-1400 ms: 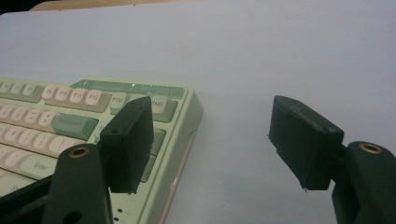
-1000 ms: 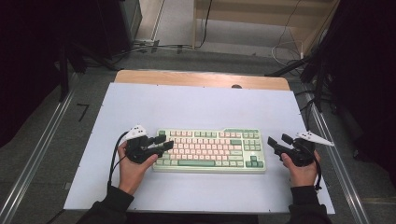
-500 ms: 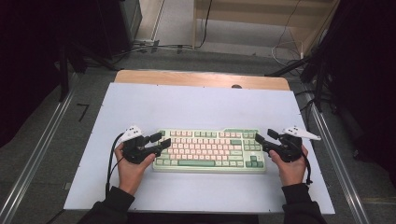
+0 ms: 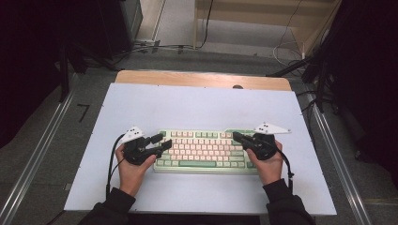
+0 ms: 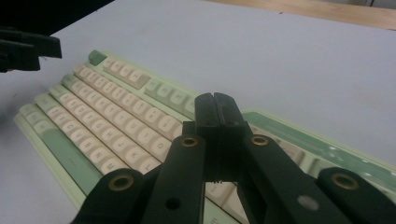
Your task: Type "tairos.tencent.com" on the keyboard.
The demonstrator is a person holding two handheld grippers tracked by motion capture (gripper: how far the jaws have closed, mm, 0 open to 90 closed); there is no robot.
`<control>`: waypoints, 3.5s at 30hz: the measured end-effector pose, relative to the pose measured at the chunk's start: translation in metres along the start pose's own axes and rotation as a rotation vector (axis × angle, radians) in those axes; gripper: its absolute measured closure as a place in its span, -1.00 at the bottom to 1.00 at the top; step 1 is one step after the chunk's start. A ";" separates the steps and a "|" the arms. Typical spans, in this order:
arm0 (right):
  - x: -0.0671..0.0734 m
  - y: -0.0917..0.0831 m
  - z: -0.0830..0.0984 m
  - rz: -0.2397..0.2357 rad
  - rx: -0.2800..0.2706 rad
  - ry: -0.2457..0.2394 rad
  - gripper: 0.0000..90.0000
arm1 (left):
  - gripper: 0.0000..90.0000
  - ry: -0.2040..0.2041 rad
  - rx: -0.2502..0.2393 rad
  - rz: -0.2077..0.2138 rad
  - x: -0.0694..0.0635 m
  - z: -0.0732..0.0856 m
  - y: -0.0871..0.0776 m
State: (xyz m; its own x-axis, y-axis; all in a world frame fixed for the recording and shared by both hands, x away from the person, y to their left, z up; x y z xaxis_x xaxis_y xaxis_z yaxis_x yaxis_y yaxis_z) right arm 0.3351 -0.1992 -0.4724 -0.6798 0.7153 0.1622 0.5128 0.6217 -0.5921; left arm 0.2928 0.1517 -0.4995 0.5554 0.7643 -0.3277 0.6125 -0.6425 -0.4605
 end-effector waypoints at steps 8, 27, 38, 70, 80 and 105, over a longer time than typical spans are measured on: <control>0.026 0.029 -0.006 -0.058 0.074 -0.052 0.94 | 0.05 0.005 0.005 -0.005 0.000 0.001 0.000; 0.051 0.066 -0.004 -0.033 0.209 -0.137 0.94 | 0.04 0.008 0.018 -0.006 -0.001 0.004 0.002; 0.051 0.070 0.000 -0.017 0.237 -0.143 0.94 | 0.04 0.007 0.017 -0.004 -0.002 0.004 0.002; 0.027 0.026 -0.023 0.015 -0.054 0.048 -0.23 | 0.02 0.011 0.045 -0.008 -0.021 -0.015 0.018; 0.023 0.024 -0.023 0.015 -0.054 0.053 -0.23 | 0.58 0.074 0.104 -0.004 -0.038 -0.019 0.035; 0.023 0.027 -0.022 0.009 -0.042 0.053 -0.23 | 1.00 0.106 0.234 -0.032 -0.038 -0.010 0.063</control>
State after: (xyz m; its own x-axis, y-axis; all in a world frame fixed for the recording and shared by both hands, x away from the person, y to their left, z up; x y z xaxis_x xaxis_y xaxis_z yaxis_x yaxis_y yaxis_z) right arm 0.3454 -0.1590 -0.4672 -0.6469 0.7360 0.1994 0.5408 0.6272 -0.5605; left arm 0.3162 0.0816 -0.5081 0.6012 0.7662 -0.2271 0.4911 -0.5784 -0.6514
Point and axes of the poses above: each handheld gripper's, and its own axes: y roughly forward along the jaws, z roughly out of its underside, x roughly to its left, the point moved 3 cm from there along y, roughly forward along the jaws, and after that the axes turned 5 degrees about x, right-handed, at the moved point
